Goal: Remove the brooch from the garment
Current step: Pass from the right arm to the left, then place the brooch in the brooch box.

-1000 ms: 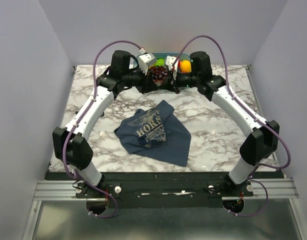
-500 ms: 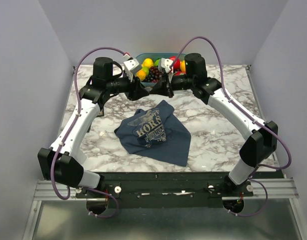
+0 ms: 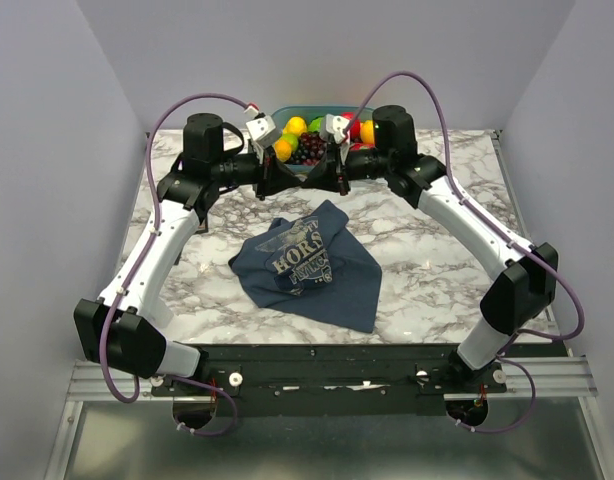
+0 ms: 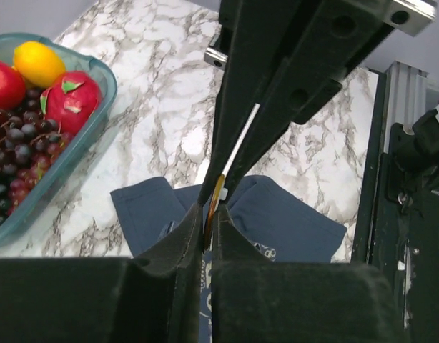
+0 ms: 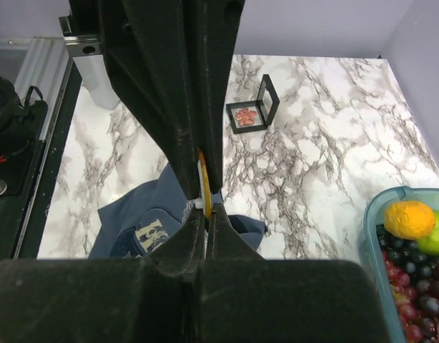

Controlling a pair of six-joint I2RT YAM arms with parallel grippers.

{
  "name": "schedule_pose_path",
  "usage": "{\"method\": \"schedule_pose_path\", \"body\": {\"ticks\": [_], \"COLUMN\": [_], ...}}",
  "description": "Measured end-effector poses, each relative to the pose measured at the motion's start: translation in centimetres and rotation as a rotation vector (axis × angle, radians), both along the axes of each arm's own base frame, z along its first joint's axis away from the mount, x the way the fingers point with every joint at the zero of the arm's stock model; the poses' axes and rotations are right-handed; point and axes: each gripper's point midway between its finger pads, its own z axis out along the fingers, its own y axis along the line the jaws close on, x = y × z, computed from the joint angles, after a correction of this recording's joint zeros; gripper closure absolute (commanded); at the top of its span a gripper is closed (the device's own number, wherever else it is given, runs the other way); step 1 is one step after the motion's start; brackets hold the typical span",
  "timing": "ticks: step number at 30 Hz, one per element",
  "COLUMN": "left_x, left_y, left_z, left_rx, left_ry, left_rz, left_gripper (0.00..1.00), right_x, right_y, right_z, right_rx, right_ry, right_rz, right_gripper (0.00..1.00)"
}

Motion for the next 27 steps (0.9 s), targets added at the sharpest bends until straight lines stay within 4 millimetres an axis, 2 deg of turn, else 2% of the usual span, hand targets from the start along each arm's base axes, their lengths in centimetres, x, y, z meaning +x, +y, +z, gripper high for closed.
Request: {"method": "schedule_pose_path", "body": {"ticks": [2,3,5,6,7,9,11,12,15,16,19,23,25,27], "left_x": [-0.3,-0.5,-0.7,-0.9,-1.0,-0.7,-0.3,-0.2,-0.5,-0.7,-2.9,-6.4,-7.7,-8.0], "left_y": [-0.1,-0.1,0.0,0.2,0.5,1.6,3.5,4.2,7.8,9.4,13.4,20.1,23.2,25.9], "left_z": [0.0,0.0,-0.3,-0.5,-1.0,-1.8,-3.1,-3.8,-7.4,-9.2,-14.6,-21.4,-23.2,-24.3], "left_rx": [0.0,0.004,0.018,0.035,0.058,0.119,0.216,0.262,0.469,0.563,0.786,1.092,1.213,1.316], "left_ry": [-0.009,-0.014,-0.021,-0.031,-0.029,-0.05,-0.065,-0.068,-0.063,-0.059,0.017,0.173,0.245,0.292], "left_rz": [-0.022,-0.033,-0.046,-0.053,-0.054,-0.033,0.002,0.012,0.042,0.045,0.026,0.018,0.043,0.089], "left_gripper": [1.0,1.0,1.0,1.0,1.0,1.0,1.0,1.0,1.0,1.0,1.0,1.0,1.0,1.0], "right_x": [-0.1,-0.1,-0.3,-0.3,-0.4,-0.6,-0.4,-0.2,0.6,0.8,1.4,0.8,0.6,0.5], "right_y": [-0.2,-0.2,-0.2,-0.3,-0.2,-0.5,-1.2,-1.7,-3.9,-4.6,-6.2,-6.6,-6.6,-6.7], "right_z": [0.0,0.0,-0.4,-0.6,-0.9,-1.4,-1.8,-1.8,-1.7,-1.7,-2.2,-4.1,-5.1,-5.8], "right_rx": [0.0,0.0,-0.004,-0.007,-0.012,-0.024,-0.034,-0.037,-0.038,-0.038,-0.043,-0.059,-0.066,-0.073], "right_ry": [0.006,0.01,0.027,0.031,0.035,0.049,0.06,0.064,0.08,0.086,0.103,0.16,0.184,0.201], "right_rz": [-0.003,-0.004,-0.007,-0.014,-0.017,-0.032,-0.058,-0.075,-0.137,-0.157,-0.207,-0.218,-0.224,-0.232], "right_gripper": [0.96,0.85,0.73,0.62,0.58,0.51,0.48,0.39,0.36,0.36,0.34,0.33,0.33,0.33]}}
